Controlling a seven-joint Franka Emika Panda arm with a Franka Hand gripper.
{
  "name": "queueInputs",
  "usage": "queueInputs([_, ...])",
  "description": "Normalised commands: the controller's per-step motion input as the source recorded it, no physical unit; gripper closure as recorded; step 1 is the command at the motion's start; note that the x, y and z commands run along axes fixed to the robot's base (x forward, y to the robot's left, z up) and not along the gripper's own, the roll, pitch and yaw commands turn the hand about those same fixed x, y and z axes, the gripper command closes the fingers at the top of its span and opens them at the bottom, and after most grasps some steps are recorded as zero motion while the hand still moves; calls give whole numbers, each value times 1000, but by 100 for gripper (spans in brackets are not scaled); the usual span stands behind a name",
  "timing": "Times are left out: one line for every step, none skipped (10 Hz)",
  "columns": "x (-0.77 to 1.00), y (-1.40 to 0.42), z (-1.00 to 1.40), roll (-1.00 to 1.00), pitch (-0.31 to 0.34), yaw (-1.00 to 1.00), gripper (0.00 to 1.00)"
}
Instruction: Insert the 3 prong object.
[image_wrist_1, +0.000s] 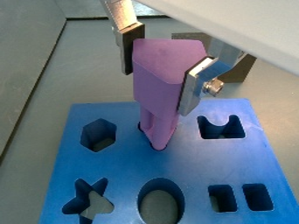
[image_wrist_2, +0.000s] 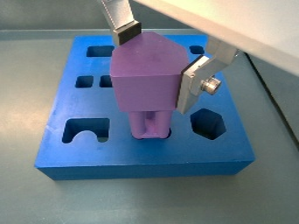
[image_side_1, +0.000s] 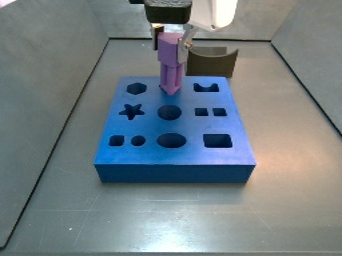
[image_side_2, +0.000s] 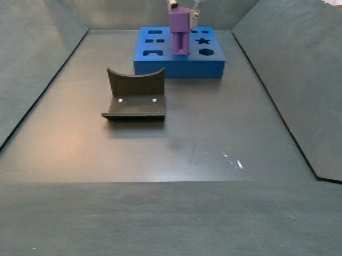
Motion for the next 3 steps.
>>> queueInputs([-163, -20, -251, 0, -259, 0, 100])
queueInputs([0, 0, 0, 19, 0, 0, 100])
queueInputs([0, 0, 0, 3, 0, 0, 100])
